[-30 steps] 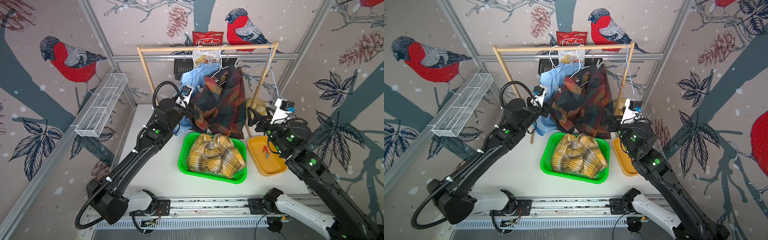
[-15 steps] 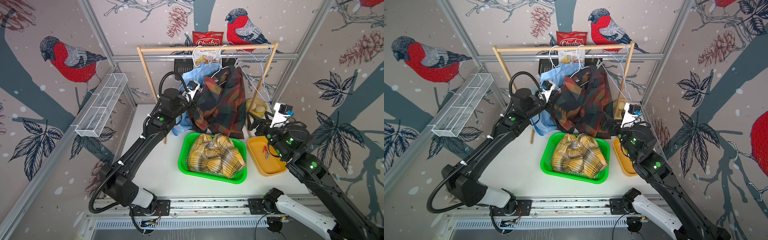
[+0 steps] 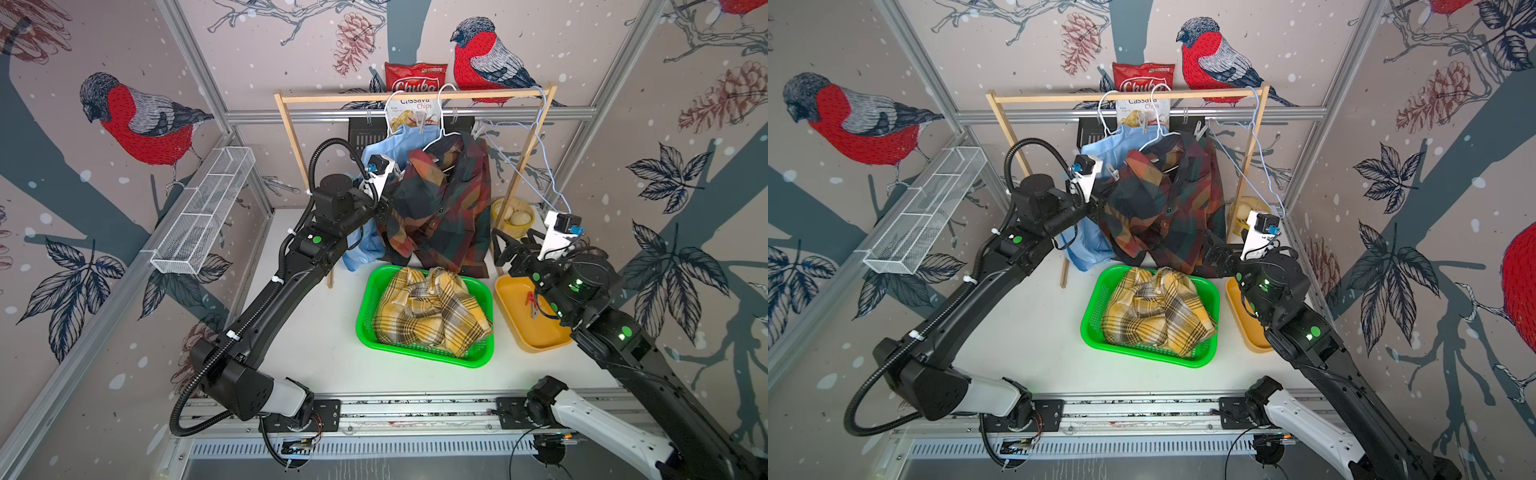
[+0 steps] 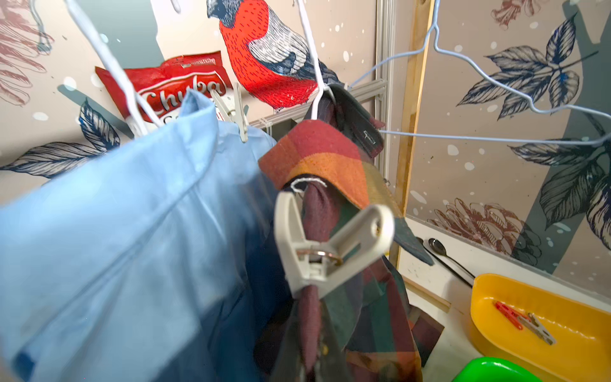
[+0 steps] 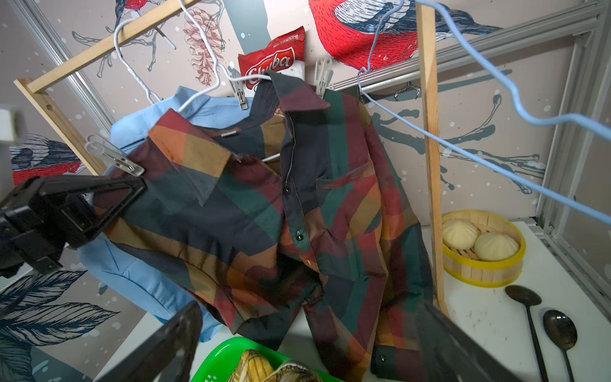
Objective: Remove the clothespins securing long-sleeve shirts to the hanger
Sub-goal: Pick up the hanger from the clothesline.
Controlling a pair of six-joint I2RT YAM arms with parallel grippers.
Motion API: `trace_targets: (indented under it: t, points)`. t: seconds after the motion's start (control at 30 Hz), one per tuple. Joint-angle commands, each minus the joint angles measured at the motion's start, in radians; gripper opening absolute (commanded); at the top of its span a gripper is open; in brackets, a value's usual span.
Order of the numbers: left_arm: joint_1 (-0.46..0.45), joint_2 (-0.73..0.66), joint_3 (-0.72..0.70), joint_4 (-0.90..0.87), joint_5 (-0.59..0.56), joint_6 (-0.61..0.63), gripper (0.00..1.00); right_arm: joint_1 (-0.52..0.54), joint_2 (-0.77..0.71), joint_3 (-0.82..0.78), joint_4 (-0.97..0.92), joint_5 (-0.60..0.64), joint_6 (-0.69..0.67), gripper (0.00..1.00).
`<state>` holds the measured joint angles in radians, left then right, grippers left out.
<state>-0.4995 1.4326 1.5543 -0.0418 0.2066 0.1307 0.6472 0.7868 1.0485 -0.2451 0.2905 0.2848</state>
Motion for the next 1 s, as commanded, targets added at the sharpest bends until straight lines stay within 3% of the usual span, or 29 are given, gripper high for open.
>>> trace_targets:
  t: [0.0, 0.23, 0.43, 0.6, 0.7, 0.8, 0.97]
  points:
    - [-0.022, -0.018, 0.038, 0.111, -0.055, -0.048, 0.0, 0.009, 0.023, -0.007, 0.027, -0.067, -0.01, 1.0]
    - [-0.078, -0.012, 0.134, 0.089, -0.151, -0.003, 0.0, 0.111, 0.117, -0.005, 0.074, -0.093, -0.039, 1.0]
    - [-0.106, -0.046, 0.164, 0.032, -0.172, -0.016, 0.0, 0.316, 0.244, -0.011, 0.195, -0.075, -0.075, 1.0]
    - [-0.144, -0.09, 0.164, -0.004, -0.175, -0.044, 0.0, 0.435, 0.412, -0.006, 0.393, -0.134, -0.085, 1.0]
    - [-0.167, -0.125, 0.164, -0.031, -0.172, -0.052, 0.0, 0.454, 0.535, 0.017, 0.508, -0.127, -0.079, 1.0]
    - [-0.183, -0.166, 0.167, -0.072, -0.167, -0.069, 0.0, 0.453, 0.624, 0.067, 0.564, -0.043, -0.062, 1.0]
    - [-0.189, -0.287, 0.138, -0.11, -0.15, -0.107, 0.0, 0.427, 0.67, 0.102, 0.673, 0.089, -0.064, 1.0]
